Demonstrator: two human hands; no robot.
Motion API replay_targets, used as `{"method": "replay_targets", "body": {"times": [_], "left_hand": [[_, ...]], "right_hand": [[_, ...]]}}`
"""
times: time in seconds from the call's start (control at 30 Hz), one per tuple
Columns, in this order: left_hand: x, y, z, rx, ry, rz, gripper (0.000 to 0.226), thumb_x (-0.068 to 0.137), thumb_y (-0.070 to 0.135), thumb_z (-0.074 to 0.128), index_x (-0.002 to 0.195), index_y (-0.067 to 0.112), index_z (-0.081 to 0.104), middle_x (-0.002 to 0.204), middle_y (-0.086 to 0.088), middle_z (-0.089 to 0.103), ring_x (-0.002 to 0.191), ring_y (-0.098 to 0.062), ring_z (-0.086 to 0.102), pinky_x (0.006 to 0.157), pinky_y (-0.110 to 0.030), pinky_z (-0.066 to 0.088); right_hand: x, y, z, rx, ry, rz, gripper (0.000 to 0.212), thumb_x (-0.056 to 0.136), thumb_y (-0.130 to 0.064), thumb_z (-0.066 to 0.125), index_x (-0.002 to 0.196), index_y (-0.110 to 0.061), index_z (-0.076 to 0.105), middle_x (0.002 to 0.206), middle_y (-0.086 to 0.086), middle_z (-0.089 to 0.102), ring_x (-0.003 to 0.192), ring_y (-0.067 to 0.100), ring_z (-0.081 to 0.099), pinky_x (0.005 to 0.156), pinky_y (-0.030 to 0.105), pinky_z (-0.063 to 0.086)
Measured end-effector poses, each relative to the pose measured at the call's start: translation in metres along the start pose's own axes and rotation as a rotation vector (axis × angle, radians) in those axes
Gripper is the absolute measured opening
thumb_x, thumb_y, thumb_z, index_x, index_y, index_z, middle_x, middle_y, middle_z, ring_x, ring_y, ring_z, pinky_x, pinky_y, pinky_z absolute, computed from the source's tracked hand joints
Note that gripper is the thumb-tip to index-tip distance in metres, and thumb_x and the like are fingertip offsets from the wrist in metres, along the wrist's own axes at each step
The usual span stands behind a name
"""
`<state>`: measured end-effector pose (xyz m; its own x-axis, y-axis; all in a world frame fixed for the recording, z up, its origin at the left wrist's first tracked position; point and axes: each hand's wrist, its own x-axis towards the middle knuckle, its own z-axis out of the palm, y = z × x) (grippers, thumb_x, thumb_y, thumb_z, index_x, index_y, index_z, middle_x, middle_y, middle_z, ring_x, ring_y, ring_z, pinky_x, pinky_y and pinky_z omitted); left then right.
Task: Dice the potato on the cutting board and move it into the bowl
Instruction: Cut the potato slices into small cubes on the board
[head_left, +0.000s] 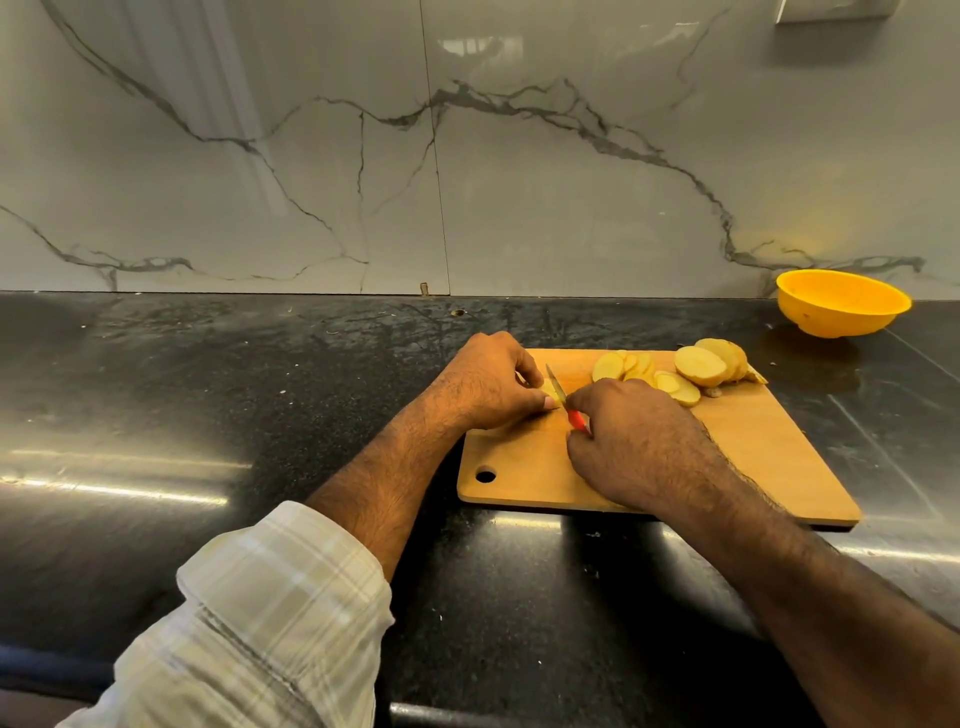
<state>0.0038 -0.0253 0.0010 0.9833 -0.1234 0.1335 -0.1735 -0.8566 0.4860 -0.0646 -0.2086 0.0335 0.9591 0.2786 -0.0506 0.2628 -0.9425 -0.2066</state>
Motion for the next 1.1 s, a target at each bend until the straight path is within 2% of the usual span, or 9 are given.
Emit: {"method": "replay_targets", "body": {"times": [0.17, 0.5, 0.57, 0.7, 0.83, 0.97, 1.07, 1.1], "left_hand": [[0.001, -0.001, 0.001, 0.007, 0.003, -0.008, 0.032, 0.084, 0.044, 0.086, 0.106, 0.022, 0.082, 0.115, 0.007, 0.077, 0.101, -0.005, 0.067, 0.095, -0.034, 0.060], [0.003, 0.000, 0.000, -0.030, 0.004, -0.015, 0.021, 0.084, 0.038, 0.088, 0.097, 0.022, 0.083, 0.105, 0.008, 0.077, 0.094, -0.004, 0.067, 0.088, -0.029, 0.060], [0.003, 0.001, -0.001, -0.030, -0.004, -0.012, 0.019, 0.084, 0.036, 0.088, 0.096, 0.022, 0.084, 0.102, 0.008, 0.078, 0.092, -0.003, 0.067, 0.086, -0.027, 0.060], [0.000, 0.002, -0.002, -0.029, -0.008, -0.011, 0.015, 0.084, 0.033, 0.088, 0.093, 0.022, 0.084, 0.099, 0.010, 0.077, 0.090, -0.001, 0.066, 0.085, -0.026, 0.059], [-0.006, 0.002, 0.001, -0.037, 0.009, -0.010, 0.020, 0.084, 0.036, 0.088, 0.097, 0.022, 0.084, 0.099, 0.010, 0.078, 0.093, -0.002, 0.068, 0.090, -0.029, 0.061], [-0.012, -0.001, 0.005, -0.061, 0.035, 0.004, 0.019, 0.088, 0.038, 0.083, 0.100, 0.024, 0.084, 0.100, 0.011, 0.078, 0.093, -0.001, 0.068, 0.091, -0.033, 0.061], [-0.012, -0.004, 0.003, -0.065, 0.055, 0.016, 0.024, 0.088, 0.038, 0.084, 0.106, 0.023, 0.083, 0.106, 0.009, 0.078, 0.094, -0.001, 0.068, 0.092, -0.031, 0.060], [-0.011, -0.005, 0.004, -0.070, 0.059, 0.013, 0.026, 0.086, 0.039, 0.086, 0.106, 0.022, 0.083, 0.107, 0.008, 0.078, 0.092, -0.001, 0.068, 0.091, -0.029, 0.060]], "right_hand": [[-0.001, 0.001, 0.002, -0.018, 0.050, 0.008, 0.042, 0.098, -0.036, 0.060, 0.139, -0.028, 0.059, 0.128, 0.002, 0.063, 0.111, 0.021, 0.060, 0.079, 0.033, 0.052], [0.006, 0.002, 0.007, -0.038, 0.061, -0.015, 0.044, 0.096, -0.035, 0.062, 0.140, -0.030, 0.061, 0.131, 0.001, 0.064, 0.116, 0.023, 0.060, 0.087, 0.037, 0.058], [0.008, 0.001, 0.007, -0.019, 0.048, -0.012, 0.045, 0.095, -0.033, 0.065, 0.140, -0.029, 0.062, 0.127, 0.001, 0.066, 0.113, 0.022, 0.060, 0.084, 0.035, 0.057], [0.016, -0.004, 0.010, -0.016, 0.044, -0.022, 0.039, 0.096, -0.031, 0.066, 0.134, -0.023, 0.063, 0.119, 0.002, 0.066, 0.098, 0.018, 0.055, 0.078, 0.032, 0.053], [0.020, -0.004, 0.006, 0.030, 0.062, -0.020, 0.039, 0.094, -0.030, 0.066, 0.132, -0.023, 0.064, 0.122, 0.002, 0.067, 0.103, 0.021, 0.061, 0.087, 0.037, 0.058], [0.011, 0.009, 0.011, 0.053, 0.181, -0.031, 0.027, 0.094, -0.035, 0.060, 0.117, -0.026, 0.071, 0.120, 0.001, 0.071, 0.104, 0.023, 0.063, 0.083, 0.037, 0.057], [0.000, 0.010, 0.011, 0.035, 0.219, -0.029, 0.039, 0.098, -0.038, 0.057, 0.134, -0.028, 0.067, 0.128, -0.001, 0.069, 0.113, 0.022, 0.063, 0.090, 0.040, 0.058], [-0.003, 0.008, 0.012, 0.018, 0.211, -0.035, 0.039, 0.097, -0.039, 0.057, 0.134, -0.028, 0.067, 0.126, 0.000, 0.070, 0.113, 0.023, 0.063, 0.090, 0.041, 0.059]]}}
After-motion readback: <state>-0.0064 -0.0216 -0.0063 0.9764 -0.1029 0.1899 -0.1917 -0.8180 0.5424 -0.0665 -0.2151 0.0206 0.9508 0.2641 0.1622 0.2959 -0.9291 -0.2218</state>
